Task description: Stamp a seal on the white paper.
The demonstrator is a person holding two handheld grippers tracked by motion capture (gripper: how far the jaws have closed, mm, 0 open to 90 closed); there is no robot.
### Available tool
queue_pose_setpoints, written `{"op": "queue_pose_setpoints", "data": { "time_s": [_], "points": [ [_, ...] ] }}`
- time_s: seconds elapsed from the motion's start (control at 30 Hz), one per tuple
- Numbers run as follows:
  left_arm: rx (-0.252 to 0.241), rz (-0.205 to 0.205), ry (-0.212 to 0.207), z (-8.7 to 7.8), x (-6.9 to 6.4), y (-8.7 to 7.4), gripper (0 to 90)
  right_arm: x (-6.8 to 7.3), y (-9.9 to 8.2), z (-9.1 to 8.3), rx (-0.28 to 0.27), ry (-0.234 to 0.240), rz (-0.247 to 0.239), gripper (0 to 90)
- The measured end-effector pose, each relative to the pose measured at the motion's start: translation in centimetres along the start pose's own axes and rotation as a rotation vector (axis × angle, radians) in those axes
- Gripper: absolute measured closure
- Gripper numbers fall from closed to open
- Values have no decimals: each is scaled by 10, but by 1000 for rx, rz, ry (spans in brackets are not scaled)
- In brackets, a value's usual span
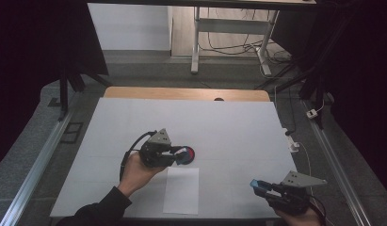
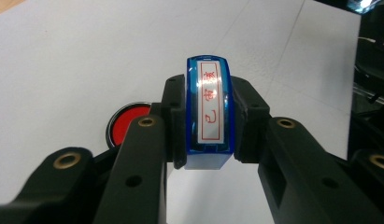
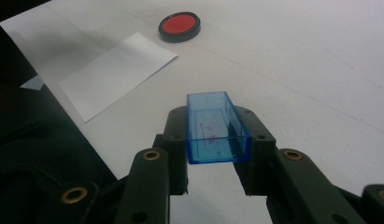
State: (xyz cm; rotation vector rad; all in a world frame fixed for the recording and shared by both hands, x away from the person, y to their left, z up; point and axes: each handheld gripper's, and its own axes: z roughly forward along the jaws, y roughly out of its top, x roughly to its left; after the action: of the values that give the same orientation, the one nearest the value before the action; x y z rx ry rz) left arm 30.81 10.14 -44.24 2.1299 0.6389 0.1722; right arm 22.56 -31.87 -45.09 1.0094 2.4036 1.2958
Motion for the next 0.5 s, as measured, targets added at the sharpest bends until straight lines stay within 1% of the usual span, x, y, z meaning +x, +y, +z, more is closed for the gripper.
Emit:
{"op": "queue_pose_setpoints", "data": {
  "time_s": [0.3, 0.4, 0.5],
  "points": [
    [-24, -25, -27, -11, -5, -4, 699, 0, 0, 0, 1, -3, 1, 689],
    [-18, -42, -43, -14, -7, -5, 699, -1, 0, 0, 2, -1, 2, 689],
    [-15, -40, -46, -16, -10, -7, 699, 0, 0, -1, 3, -5, 1, 689]
  ]
}}
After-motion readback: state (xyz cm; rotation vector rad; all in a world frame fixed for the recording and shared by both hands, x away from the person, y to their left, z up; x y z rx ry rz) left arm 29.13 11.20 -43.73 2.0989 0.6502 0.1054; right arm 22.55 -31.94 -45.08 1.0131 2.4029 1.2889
